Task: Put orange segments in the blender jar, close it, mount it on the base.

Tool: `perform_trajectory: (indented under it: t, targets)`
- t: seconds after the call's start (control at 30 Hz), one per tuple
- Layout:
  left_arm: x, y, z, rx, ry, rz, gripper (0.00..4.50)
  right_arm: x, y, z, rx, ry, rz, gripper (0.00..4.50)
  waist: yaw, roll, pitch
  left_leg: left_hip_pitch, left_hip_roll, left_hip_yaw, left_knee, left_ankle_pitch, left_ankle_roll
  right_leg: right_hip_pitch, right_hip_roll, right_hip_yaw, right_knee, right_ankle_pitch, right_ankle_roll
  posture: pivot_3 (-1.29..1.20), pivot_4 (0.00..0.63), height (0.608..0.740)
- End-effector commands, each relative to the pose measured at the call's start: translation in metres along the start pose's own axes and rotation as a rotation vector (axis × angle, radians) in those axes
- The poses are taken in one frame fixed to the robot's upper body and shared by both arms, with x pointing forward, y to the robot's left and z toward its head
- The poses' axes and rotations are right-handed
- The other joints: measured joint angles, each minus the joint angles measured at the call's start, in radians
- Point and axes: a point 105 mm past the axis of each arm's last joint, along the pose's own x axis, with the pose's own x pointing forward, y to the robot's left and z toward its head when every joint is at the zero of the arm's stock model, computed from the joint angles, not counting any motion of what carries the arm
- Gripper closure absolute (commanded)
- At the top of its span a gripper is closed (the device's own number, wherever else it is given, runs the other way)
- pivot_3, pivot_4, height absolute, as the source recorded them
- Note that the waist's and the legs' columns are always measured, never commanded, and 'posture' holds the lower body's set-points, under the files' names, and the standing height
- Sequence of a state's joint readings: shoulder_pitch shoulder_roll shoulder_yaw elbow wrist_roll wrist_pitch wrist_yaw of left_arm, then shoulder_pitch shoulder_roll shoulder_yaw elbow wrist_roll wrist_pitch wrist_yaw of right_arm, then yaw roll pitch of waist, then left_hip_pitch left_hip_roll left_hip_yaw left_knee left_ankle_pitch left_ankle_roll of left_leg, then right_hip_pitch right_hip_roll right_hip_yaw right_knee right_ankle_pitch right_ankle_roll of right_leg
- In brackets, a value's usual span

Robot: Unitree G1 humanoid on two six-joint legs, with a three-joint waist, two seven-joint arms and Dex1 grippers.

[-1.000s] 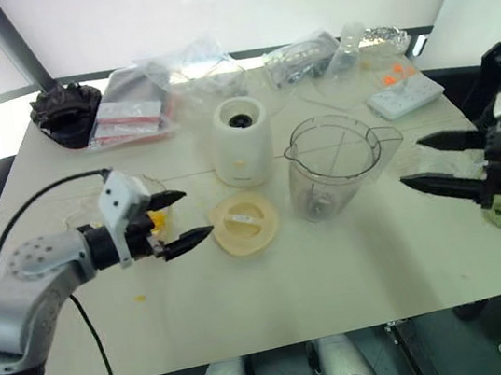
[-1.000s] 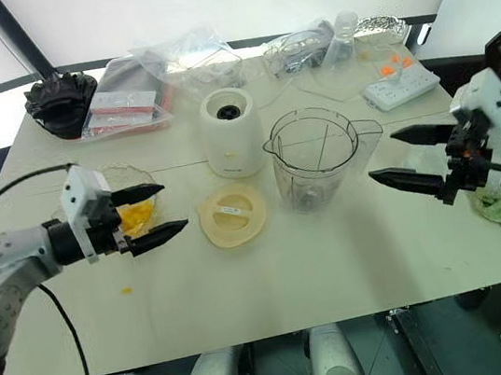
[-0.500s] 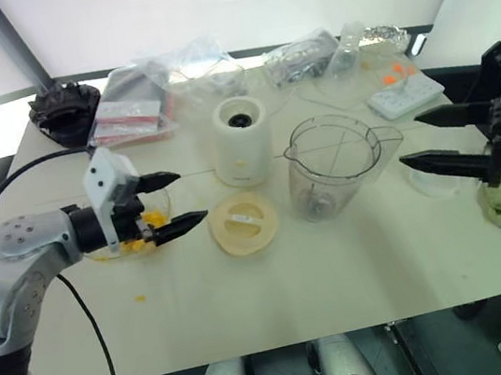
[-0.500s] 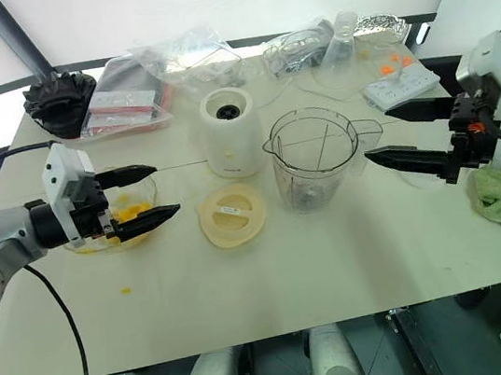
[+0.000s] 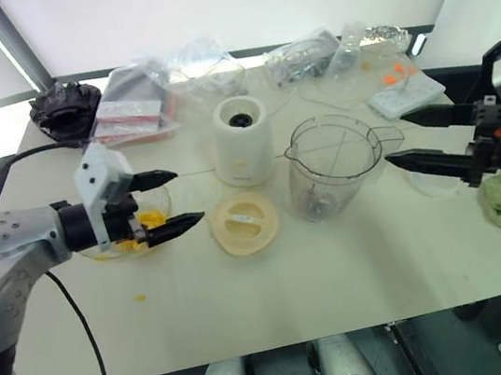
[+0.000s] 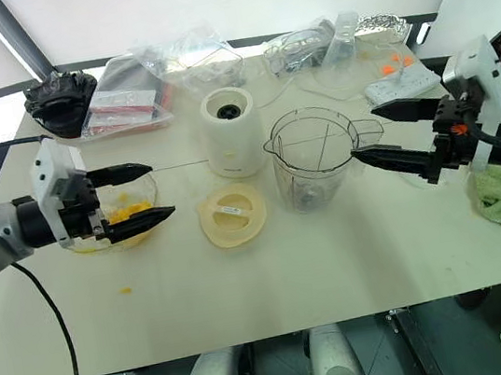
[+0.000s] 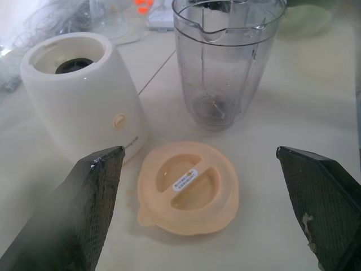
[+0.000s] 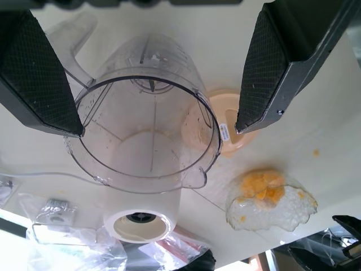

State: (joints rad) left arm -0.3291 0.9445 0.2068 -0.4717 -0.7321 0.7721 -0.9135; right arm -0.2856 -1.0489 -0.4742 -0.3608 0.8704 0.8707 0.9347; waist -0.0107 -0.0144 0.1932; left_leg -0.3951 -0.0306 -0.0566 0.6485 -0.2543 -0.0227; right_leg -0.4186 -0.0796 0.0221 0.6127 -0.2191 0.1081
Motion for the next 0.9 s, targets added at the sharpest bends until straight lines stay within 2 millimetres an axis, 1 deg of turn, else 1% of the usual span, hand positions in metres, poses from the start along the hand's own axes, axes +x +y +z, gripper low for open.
perform_trajectory:
  t: [0.03, 0.1, 0.27, 0.33, 0.4, 0.5, 0.63, 0.77, 0.9]
  targets:
    - [-0.008, 0.004, 0.013, 0.049, -0.004, 0.0, 0.0, 0.003, 0.01, 0.016, -0.056, -0.054, 0.028, 0.04, 0.0, 0.0, 0.0, 0.0, 0.0, 0.0, 0.0, 0.0, 0.0, 0.0, 0.0, 0.0, 0.0, 0.0, 0.0, 0.0, 0.15, 0.74]
    - [-0.013, 0.011, 0.01, 0.063, 0.031, -0.006, 0.0, 0.006, 0.013, 0.018, -0.061, -0.066, 0.037, 0.04, 0.0, 0.0, 0.0, 0.0, 0.0, 0.0, 0.0, 0.0, 0.0, 0.0, 0.0, 0.0, 0.0, 0.0, 0.0, 0.0, 0.15, 0.74]
    - [-0.031, 0.038, -0.002, 0.154, 0.17, -0.015, 0.0, 0.015, 0.024, 0.015, -0.04, -0.073, 0.073, 0.04, -0.002, 0.0, 0.0, 0.0, 0.0, 0.004, 0.0, 0.0, 0.0, -0.001, 0.0, 0.0, 0.0, 0.0, 0.0, 0.0, 0.15, 0.74]
    - [-0.039, 0.057, -0.012, 0.169, 0.239, -0.002, 0.0, 0.016, 0.024, 0.012, -0.034, -0.07, 0.071, 0.04, 0.0, 0.0, 0.0, -0.001, 0.0, 0.004, 0.0, 0.0, 0.0, -0.002, 0.0, 0.0, 0.0, 0.0, 0.0, 0.0, 0.15, 0.74]
    - [-0.046, 0.074, -0.022, 0.166, 0.32, -0.004, 0.0, 0.018, 0.023, 0.015, -0.034, -0.08, 0.071, 0.04, 0.002, 0.0, 0.0, -0.004, 0.0, 0.004, 0.001, 0.0, 0.0, -0.004, 0.0, 0.0, 0.001, 0.0, 0.0, 0.0, 0.15, 0.74]
    - [-0.054, 0.091, -0.041, 0.132, 0.448, -0.048, 0.0, 0.02, 0.025, 0.016, -0.032, -0.096, 0.074, 0.04, 0.0, 0.0, 0.0, -0.008, 0.0, 0.004, 0.001, 0.0, 0.0, -0.008, 0.0, 0.0, 0.001, 0.0, 0.0, 0.0, 0.15, 0.74]
    - [-0.045, 0.105, -0.069, 0.086, 0.584, -0.124, 0.0, 0.023, 0.03, 0.01, -0.012, -0.1, 0.069, 0.04, 0.001, 0.0, 0.0, -0.011, -0.005, 0.003, 0.001, 0.0, 0.001, -0.01, 0.0, -0.001, 0.001, 0.002, 0.004, 0.0, 0.15, 0.74]
    - [-0.035, 0.111, -0.083, 0.09, 0.663, -0.187, 0.0, 0.024, 0.035, 0.009, 0.001, -0.106, 0.067, 0.04, 0.0, -0.002, 0.001, -0.013, -0.005, 0.001, 0.003, 0.0, 0.001, -0.011, 0.0, -0.001, 0.002, 0.002, 0.005, 0.0, 0.15, 0.74]
    - [-0.02, 0.121, -0.103, 0.084, 0.824, -0.199, 0.0, 0.025, 0.038, 0.011, 0.005, -0.091, 0.077, 0.04, 0.001, -0.004, 0.002, -0.014, -0.006, 0.0, 0.005, 0.0, 0.001, -0.011, 0.0, -0.003, 0.004, 0.003, 0.005, 0.0, 0.15, 0.74]
